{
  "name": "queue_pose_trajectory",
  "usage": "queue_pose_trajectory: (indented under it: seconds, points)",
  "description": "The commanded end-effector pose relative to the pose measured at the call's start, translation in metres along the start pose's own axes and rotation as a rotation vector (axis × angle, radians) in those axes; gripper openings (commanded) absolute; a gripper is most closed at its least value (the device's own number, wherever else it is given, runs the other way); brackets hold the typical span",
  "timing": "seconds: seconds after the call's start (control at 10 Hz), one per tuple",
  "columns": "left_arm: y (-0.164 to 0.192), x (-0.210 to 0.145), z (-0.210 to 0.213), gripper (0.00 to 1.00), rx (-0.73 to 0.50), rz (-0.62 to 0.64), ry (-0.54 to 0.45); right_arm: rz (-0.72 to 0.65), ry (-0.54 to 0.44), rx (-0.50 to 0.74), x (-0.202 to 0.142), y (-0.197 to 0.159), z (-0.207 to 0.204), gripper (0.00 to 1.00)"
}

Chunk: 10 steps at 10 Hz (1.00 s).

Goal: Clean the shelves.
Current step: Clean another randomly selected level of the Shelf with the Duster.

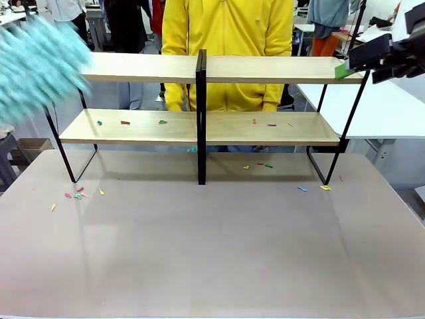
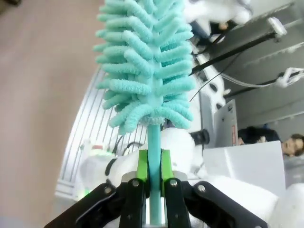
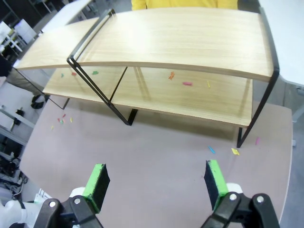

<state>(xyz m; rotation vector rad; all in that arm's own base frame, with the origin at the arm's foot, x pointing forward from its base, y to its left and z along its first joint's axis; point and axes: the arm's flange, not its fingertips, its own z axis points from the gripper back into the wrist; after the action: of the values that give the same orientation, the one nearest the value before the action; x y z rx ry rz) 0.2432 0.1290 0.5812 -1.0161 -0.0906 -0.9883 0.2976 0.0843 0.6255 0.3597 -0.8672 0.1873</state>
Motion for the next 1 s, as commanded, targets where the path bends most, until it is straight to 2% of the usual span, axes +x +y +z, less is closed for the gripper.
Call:
queue_pose_trajectory:
  seconds: [0.0, 0.1, 0.2, 0.3, 0.5, 0.6, 0.7, 0.9]
  points:
    - [-0.009, 0.014, -0.07, 0.12, 0.141, -0.006, 0.075, -0.004, -0.002, 0.007, 0.001, -0.001, 0.0, 1.0]
    - [-0.004, 0.008, -0.078, 0.12, 0.062, 0.034, 0.053, -0.004, -0.002, 0.007, 0.001, -0.001, 0.0, 1.0]
    - [0.006, -0.006, -0.04, 0.12, -0.109, 0.084, 0.064, -0.004, -0.002, 0.007, 0.001, -0.001, 0.0, 1.0]
    - [0.015, 0.022, -0.074, 0.12, 0.056, 0.056, 0.107, -0.004, -0.002, 0.007, 0.001, -0.001, 0.0, 1.0]
    - [0.014, 0.009, -0.078, 0.12, 0.011, 0.091, 0.102, -0.004, -0.002, 0.007, 0.001, -0.001, 0.0, 1.0]
    - [0.003, 0.014, -0.096, 0.12, 0.042, 0.148, 0.033, -0.004, -0.002, 0.007, 0.001, -0.001, 0.0, 1.0]
    - [0.001, 0.041, -0.126, 0.12, 0.042, 0.2, 0.036, -0.004, -0.002, 0.007, 0.001, -0.001, 0.0, 1.0]
    - [0.007, 0.111, -0.195, 0.12, 0.092, 0.286, 0.148, -0.004, -0.002, 0.007, 0.001, -0.001, 0.0, 1.0]
